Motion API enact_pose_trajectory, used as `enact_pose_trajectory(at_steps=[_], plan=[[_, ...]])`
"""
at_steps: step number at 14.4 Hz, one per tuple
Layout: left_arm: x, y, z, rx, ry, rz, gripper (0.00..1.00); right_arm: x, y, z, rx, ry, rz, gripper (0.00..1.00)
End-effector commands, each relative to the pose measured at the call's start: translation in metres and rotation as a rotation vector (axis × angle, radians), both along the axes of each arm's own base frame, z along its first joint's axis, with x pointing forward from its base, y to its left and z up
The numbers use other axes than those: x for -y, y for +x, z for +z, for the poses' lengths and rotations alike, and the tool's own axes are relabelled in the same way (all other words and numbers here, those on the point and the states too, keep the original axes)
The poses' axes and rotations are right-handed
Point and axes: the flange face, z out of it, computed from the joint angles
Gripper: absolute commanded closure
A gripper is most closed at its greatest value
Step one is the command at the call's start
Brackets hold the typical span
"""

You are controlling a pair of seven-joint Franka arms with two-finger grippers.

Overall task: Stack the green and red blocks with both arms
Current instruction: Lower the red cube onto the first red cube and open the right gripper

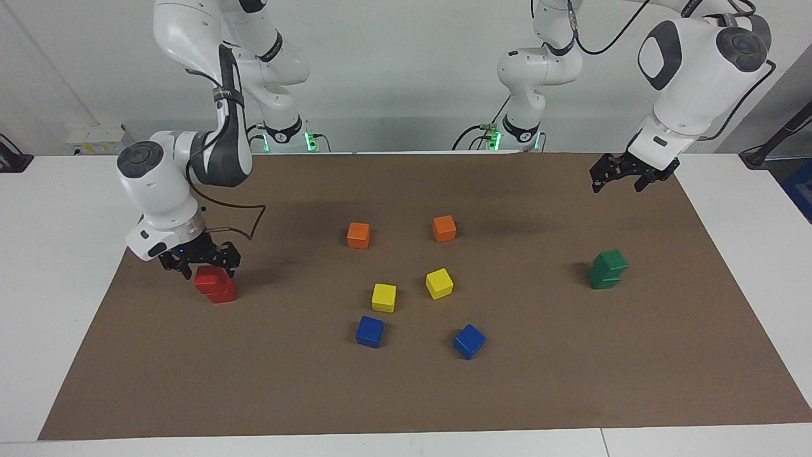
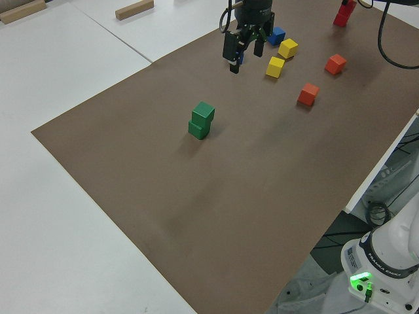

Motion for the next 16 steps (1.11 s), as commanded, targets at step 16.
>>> enact_pose_trajectory(at_steps=[16], plan=[[0.019,0.002,0.041,0.055,0.002,-0.027,0.00,-0.041,-0.068,0.195,-0.091,0.018,0.044,0.00]])
